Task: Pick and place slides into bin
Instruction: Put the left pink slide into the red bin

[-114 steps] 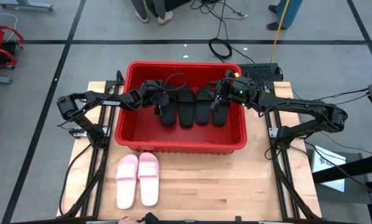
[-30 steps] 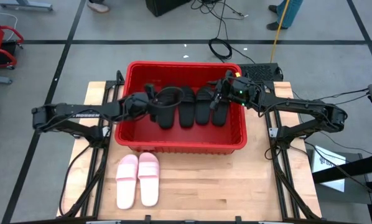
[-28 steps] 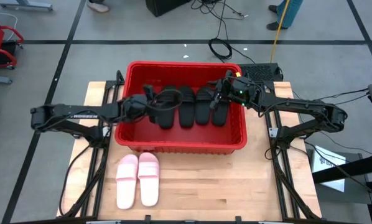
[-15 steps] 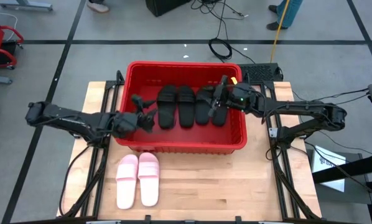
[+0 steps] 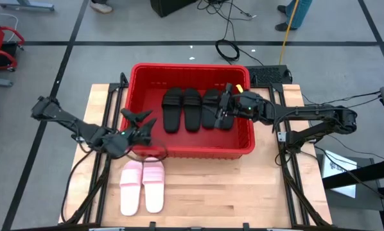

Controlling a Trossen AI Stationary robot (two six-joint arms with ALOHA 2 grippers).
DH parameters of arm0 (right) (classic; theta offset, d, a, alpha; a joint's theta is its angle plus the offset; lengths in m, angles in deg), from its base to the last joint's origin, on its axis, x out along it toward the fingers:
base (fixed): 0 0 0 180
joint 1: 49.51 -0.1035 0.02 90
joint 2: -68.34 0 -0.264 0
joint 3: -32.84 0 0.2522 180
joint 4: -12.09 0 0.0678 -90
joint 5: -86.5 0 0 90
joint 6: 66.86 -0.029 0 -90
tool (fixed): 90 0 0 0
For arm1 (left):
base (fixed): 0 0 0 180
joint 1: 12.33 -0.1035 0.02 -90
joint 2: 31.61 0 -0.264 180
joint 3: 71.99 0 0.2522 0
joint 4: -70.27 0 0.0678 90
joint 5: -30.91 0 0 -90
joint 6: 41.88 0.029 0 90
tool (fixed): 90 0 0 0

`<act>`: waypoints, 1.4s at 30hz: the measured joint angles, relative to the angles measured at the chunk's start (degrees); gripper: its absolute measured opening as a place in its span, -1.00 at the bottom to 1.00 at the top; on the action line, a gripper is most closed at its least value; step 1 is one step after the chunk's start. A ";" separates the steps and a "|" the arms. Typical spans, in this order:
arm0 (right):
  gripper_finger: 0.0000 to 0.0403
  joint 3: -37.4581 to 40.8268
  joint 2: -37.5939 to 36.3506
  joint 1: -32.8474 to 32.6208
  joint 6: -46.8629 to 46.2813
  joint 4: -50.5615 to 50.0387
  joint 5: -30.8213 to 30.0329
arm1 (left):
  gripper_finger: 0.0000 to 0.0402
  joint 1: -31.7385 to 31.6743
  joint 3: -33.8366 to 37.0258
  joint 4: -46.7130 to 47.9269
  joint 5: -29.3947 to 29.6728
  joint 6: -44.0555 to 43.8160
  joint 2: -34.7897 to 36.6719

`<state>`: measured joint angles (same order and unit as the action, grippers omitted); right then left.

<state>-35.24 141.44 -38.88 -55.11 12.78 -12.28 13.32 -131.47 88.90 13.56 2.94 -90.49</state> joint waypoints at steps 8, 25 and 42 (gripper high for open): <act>-0.31 0.00 0.00 -2.31 -0.13 0.68 -0.11 | 0.03 10.82 -1.87 -0.22 13.62 0.00 -4.10; -0.31 0.00 0.00 -7.66 -3.54 0.05 -0.12 | 0.03 25.07 -1.83 -26.71 17.44 0.46 -17.28; -0.31 0.00 0.00 -8.90 -4.33 0.48 -0.13 | 0.03 28.51 -23.08 -17.73 -6.45 1.85 -19.50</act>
<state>-35.24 141.44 -47.77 -59.44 13.26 -12.41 41.82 -154.55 71.17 7.11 4.79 -109.98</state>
